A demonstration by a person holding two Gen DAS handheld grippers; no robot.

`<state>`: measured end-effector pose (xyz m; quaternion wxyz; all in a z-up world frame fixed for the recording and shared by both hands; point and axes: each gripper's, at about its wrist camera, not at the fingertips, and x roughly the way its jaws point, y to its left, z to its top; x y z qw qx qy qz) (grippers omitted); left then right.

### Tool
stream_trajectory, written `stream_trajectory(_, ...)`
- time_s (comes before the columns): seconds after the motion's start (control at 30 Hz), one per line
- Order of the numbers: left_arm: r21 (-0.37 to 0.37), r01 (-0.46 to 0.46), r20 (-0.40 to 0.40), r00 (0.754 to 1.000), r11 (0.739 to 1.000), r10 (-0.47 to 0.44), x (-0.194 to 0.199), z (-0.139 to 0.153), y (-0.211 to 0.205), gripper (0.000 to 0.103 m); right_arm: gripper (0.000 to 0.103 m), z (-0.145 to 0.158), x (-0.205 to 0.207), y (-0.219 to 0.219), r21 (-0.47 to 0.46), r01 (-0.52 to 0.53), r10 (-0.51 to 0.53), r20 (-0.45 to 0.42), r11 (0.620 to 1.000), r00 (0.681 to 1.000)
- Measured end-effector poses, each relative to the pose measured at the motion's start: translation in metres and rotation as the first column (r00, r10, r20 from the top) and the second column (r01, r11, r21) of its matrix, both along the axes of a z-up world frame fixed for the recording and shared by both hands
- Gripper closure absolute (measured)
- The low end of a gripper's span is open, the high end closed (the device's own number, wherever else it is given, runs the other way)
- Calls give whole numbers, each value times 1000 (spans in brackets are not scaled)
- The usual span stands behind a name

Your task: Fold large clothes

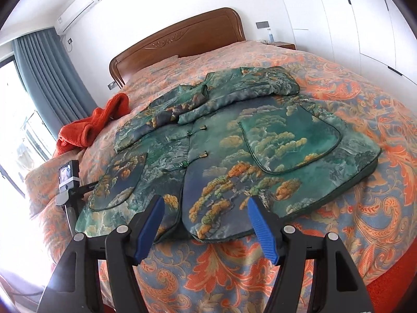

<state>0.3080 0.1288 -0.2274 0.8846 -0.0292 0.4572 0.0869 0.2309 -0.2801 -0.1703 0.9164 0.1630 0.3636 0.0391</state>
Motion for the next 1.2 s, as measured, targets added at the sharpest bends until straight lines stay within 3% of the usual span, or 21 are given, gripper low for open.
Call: stream_trajectory(1.2,0,0,0,1000,1000,0,0,0,0,0,35,-17,-2,17,18,-46,47,-46,999,998)
